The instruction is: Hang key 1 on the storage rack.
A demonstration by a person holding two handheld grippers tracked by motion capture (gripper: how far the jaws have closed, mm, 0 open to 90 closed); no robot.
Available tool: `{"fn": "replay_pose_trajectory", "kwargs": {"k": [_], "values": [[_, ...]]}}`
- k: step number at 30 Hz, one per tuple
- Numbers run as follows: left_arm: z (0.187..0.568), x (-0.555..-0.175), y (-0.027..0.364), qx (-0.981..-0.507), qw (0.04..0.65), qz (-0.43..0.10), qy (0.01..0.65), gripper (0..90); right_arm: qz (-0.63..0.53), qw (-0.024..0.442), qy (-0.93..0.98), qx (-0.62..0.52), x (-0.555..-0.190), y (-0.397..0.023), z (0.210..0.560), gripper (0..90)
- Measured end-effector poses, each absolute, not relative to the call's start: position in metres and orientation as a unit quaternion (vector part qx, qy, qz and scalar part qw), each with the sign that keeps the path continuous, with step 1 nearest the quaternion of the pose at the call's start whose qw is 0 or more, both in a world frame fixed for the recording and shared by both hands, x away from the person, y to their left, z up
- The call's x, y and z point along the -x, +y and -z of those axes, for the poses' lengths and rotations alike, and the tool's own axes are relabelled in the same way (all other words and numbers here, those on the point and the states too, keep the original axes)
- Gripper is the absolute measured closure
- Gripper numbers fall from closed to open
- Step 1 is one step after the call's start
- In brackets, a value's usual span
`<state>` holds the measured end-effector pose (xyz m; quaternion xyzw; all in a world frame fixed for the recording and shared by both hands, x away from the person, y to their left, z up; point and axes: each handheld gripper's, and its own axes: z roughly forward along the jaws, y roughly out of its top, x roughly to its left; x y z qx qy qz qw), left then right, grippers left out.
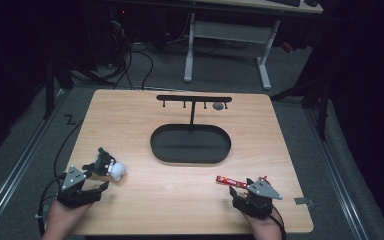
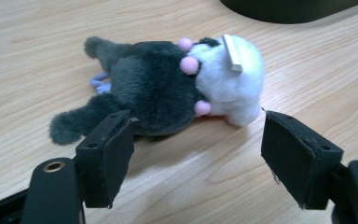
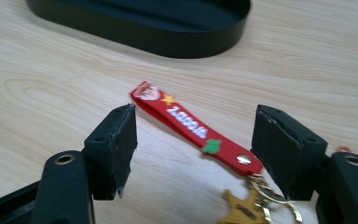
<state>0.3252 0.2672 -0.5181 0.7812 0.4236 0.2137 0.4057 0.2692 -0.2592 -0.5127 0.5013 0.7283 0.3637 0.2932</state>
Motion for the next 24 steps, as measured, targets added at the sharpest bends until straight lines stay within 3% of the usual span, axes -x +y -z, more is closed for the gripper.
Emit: {"fn": "replay_pose_trajectory", "kwargs": {"k": [5,16,24], "values": [[0.517,-0.323,0.263,-0.777,0.418,-0.198,0.428,25.6,-0.362,0.29,0.744,-0.481,-0.268,-0.246,0.515,30.5],[0.512,-0.313,0.246,-0.791,0.407,-0.224,0.399,24.8,-0.357,0.286,0.762,-0.459,-0.267,-0.223,0.514,26.9],[0.513,-0.313,0.243,-0.792,0.403,-0.226,0.398,24.0,-0.333,0.252,0.786,-0.456,-0.272,-0.209,0.517,26.3]]}}
